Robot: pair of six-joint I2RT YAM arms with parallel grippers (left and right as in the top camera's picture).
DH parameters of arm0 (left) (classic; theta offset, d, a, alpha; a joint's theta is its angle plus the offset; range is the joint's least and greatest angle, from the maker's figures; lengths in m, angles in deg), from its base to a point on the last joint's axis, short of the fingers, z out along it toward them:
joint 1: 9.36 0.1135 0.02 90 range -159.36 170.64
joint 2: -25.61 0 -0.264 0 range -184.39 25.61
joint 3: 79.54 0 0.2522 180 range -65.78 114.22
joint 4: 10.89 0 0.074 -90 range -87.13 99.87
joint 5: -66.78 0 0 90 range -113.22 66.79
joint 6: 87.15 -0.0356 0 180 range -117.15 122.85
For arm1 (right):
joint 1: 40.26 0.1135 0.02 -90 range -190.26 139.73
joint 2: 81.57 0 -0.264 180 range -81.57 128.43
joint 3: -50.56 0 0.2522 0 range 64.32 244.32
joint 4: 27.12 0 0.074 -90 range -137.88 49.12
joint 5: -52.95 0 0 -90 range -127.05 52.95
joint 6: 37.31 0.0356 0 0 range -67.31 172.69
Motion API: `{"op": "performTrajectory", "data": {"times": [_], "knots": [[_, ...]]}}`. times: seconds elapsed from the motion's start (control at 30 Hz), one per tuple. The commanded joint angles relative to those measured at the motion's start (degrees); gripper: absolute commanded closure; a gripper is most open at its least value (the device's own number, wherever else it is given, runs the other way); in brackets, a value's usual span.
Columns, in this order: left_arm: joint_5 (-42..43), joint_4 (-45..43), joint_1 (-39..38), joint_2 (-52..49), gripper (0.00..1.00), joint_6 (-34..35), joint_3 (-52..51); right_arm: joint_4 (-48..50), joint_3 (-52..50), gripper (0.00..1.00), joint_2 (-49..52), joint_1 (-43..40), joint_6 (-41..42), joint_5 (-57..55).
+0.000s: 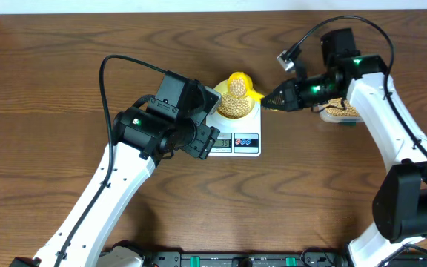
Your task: Scoop item into bowl and weigh 50g on scale
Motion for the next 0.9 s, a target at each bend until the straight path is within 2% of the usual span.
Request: {"op": "performTrajectory", "data": {"times": [0.0, 0.27, 0.87], "knots": [[-0.37, -0.02, -0.07, 1.09, 0.27, -0.55, -0.11, -1.27, 2.1, 0.99, -0.7, 2.03, -2.8, -6.6], [-0.37, -0.04, -0.07, 1.09, 0.27, -0.55, -0.11, -5.75, 9.01, 0.99, -0.7, 5.46, -5.07, -18.43], [-0.37, -0.02, -0.07, 1.09, 0.27, -0.55, -0.11, -6.71, 11.43, 0.99, -0.7, 9.75, -7.26, -27.56]]}}
